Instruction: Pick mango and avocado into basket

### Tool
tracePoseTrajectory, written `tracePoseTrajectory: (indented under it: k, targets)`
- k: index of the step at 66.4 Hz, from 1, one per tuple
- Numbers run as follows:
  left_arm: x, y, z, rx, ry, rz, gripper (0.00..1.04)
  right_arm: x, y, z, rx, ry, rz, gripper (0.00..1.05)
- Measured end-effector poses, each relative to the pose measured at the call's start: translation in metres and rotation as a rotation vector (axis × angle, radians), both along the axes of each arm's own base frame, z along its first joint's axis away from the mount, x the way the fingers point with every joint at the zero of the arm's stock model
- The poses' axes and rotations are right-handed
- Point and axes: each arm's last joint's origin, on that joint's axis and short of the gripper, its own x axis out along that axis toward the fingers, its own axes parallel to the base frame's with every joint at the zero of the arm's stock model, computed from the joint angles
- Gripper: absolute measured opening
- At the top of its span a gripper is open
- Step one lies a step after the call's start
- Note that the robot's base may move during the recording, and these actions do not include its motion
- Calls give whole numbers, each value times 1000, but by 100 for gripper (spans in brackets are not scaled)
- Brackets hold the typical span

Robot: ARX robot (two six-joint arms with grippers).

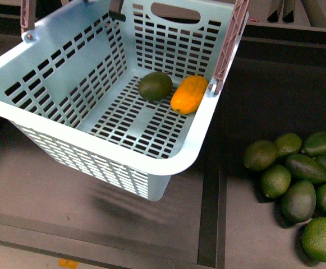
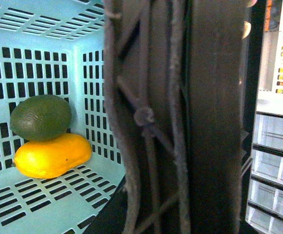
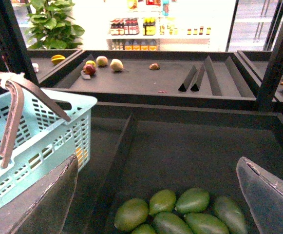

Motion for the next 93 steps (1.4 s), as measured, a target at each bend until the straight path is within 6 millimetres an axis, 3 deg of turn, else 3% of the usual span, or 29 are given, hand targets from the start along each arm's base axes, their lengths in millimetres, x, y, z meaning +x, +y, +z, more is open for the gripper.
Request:
tracePoseTrajectory:
  k: [10, 18, 33, 49, 63, 77, 85, 93]
  targets:
    - [28, 8, -25, 3, 25, 23, 14, 0, 0, 0, 0, 0, 0, 96]
    - [37, 11, -37, -3, 35, 23, 14, 0, 0, 0, 0, 0, 0, 96]
    - [37, 9, -57, -14, 86, -9, 14, 0, 0, 0, 0, 0, 0, 96]
    - [30, 11, -63, -15, 85, 0, 14, 0, 0, 0, 0, 0, 0, 96]
    - [10, 25, -62, -17, 86, 111, 51, 0, 0, 0, 0, 0, 0, 96]
    - [-40, 52, -13, 53, 36, 298, 97, 0, 0, 0, 0, 0, 0, 96]
    - [-66, 64, 12, 232, 122, 339, 96, 0, 0, 0, 0, 0, 0, 96]
    - [-67, 64, 11, 240, 132, 329, 96, 0, 0, 0, 0, 0, 0, 96]
